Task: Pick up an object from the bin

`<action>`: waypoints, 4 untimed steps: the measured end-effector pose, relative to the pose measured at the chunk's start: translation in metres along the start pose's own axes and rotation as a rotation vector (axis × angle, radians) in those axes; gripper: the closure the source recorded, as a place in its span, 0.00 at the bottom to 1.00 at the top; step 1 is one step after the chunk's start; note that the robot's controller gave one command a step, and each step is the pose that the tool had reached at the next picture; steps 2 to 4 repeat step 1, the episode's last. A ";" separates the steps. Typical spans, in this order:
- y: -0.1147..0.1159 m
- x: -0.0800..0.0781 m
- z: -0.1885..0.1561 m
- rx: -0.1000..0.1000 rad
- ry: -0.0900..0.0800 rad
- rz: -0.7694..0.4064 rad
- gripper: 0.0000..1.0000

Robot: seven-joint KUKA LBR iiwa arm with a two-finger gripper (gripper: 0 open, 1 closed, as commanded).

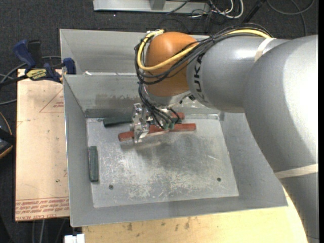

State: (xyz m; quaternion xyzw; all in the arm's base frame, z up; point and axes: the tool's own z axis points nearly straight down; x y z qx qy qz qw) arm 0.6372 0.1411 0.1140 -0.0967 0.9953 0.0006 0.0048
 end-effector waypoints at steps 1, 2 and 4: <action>-0.027 0.013 -0.164 -0.003 0.008 -0.452 1.00; -0.027 0.013 -0.164 -0.003 0.008 -0.452 1.00; -0.027 0.013 -0.164 -0.003 0.008 -0.452 1.00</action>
Offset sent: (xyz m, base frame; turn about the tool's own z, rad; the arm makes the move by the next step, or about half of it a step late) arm 0.0000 0.0000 0.0000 0.0000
